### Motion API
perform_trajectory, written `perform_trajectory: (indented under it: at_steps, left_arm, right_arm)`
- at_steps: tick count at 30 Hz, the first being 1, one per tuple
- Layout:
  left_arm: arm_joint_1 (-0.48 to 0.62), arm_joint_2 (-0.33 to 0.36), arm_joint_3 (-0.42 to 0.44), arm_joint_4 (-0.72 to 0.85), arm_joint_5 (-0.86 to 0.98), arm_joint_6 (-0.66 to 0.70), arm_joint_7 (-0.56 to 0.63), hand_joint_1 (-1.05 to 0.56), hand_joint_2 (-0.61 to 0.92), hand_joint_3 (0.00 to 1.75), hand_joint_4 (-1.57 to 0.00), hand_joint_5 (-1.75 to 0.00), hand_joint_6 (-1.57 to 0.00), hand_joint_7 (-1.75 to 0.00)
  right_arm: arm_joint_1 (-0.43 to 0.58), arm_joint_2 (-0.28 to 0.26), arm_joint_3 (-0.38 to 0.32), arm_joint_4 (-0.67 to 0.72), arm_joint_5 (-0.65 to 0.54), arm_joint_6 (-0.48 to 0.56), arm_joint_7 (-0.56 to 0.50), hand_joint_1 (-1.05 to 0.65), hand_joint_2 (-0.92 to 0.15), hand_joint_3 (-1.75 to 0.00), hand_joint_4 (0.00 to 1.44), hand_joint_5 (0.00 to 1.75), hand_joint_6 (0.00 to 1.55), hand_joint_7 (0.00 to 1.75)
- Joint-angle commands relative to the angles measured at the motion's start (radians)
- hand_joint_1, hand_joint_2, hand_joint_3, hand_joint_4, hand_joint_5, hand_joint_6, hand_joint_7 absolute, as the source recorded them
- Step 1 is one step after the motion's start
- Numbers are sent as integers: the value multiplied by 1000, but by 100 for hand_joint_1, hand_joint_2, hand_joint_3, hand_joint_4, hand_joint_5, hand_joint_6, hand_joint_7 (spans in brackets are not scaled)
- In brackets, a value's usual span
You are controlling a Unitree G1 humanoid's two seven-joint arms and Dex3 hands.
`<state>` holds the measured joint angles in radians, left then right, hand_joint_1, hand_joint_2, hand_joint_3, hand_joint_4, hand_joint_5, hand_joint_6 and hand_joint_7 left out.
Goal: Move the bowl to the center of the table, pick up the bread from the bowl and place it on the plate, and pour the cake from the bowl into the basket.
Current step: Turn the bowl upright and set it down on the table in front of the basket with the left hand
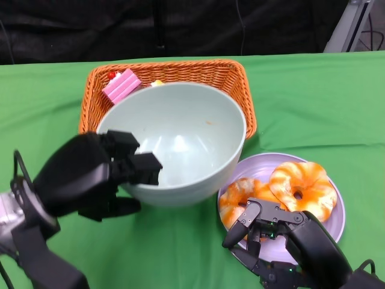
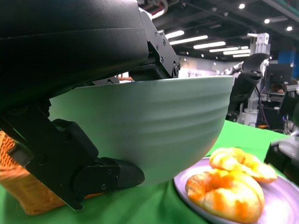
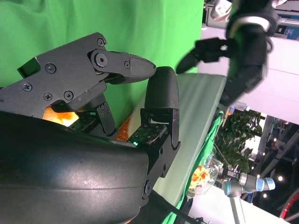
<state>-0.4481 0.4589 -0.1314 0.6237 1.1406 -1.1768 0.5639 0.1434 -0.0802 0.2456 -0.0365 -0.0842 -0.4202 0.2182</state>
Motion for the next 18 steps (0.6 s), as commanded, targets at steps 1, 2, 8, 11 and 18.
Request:
perform_trajectory:
  at_steps: [1,2,8,11,18]
  left_arm:
    - [9,84,-111,16,122,55,284,-5,44,70,-86,-175,-63,-174]
    - [5,94,-140,24,142,68,332,-5,44,68,-86,-175,-64,-175]
    - [-42,140,-297,72,181,140,526,-5,45,65,-85,-175,-65,-175]
    - [-59,153,-350,87,175,163,570,-5,45,64,-85,-175,-65,-175]
    - [-64,159,-534,236,230,234,754,-9,61,33,-86,-175,-66,-175]
  right_arm:
    - [3,-10,-13,-15,23,8,7,-30,-74,-57,71,172,70,127]
    - [4,-11,-14,-17,21,7,6,-30,-75,-57,71,172,70,127]
    - [5,-11,-15,-19,19,8,6,-29,-74,-58,70,172,70,127]
    - [5,-11,-15,-19,19,8,6,-29,-74,-58,70,172,70,127]
    - [11,-20,-23,-14,30,-3,17,-28,-74,-58,69,171,69,127]
